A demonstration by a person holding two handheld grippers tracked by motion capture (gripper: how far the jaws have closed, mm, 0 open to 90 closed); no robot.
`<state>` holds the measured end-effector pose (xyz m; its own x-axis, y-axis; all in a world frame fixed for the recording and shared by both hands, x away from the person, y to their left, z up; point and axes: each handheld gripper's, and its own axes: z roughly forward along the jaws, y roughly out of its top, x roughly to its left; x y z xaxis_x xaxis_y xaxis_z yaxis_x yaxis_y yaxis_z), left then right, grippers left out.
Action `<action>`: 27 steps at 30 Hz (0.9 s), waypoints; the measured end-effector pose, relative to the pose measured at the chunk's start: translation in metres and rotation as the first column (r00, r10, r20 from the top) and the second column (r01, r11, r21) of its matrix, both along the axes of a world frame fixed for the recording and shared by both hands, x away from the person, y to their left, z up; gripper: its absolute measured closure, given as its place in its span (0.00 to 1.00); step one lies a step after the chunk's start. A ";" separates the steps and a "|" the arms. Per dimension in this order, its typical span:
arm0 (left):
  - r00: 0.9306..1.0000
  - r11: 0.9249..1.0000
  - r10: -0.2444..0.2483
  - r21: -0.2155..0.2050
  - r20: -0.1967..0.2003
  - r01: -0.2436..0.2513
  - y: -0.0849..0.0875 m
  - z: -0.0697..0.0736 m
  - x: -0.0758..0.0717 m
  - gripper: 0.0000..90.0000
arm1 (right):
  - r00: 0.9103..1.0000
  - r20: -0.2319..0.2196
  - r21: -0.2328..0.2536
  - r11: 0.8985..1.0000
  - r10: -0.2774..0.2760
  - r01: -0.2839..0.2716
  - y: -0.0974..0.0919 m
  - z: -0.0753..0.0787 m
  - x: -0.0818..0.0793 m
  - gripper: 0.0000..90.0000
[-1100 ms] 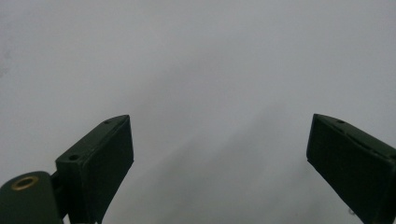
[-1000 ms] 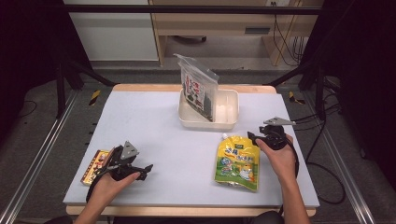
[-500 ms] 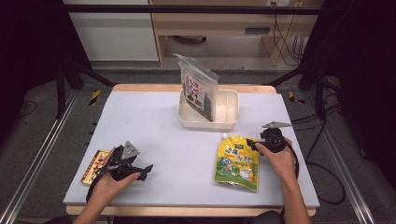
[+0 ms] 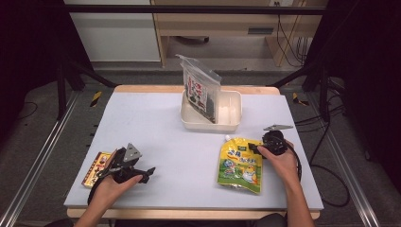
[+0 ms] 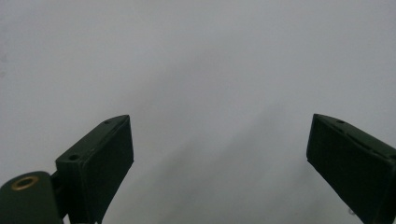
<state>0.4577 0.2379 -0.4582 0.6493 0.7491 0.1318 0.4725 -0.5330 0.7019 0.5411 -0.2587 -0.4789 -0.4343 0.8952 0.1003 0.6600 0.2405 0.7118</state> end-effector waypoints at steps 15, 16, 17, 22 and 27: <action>1.000 1.000 -0.003 0.005 -0.001 0.003 0.000 0.001 0.000 0.08 | 1.000 0.021 0.010 1.000 0.018 -0.018 0.005 0.006 -0.007 0.35; 1.000 1.000 -0.002 0.005 0.000 0.002 0.000 0.001 0.000 0.08 | 0.999 0.028 0.010 1.000 0.019 -0.020 0.005 0.007 -0.008 0.36; 1.000 1.000 -0.001 0.003 0.000 0.001 0.000 0.001 0.000 0.08 | 0.999 0.034 0.007 1.000 0.018 -0.018 0.005 0.009 -0.009 0.37; 1.000 1.000 -0.001 0.003 0.000 0.001 0.000 0.001 0.000 0.08 | 0.998 0.062 0.017 1.000 0.021 -0.022 0.009 0.018 -0.016 0.42; 1.000 1.000 -0.001 0.004 0.000 0.001 0.000 0.001 0.000 0.08 | 0.997 0.075 0.015 0.999 0.027 -0.028 0.013 0.024 -0.022 0.48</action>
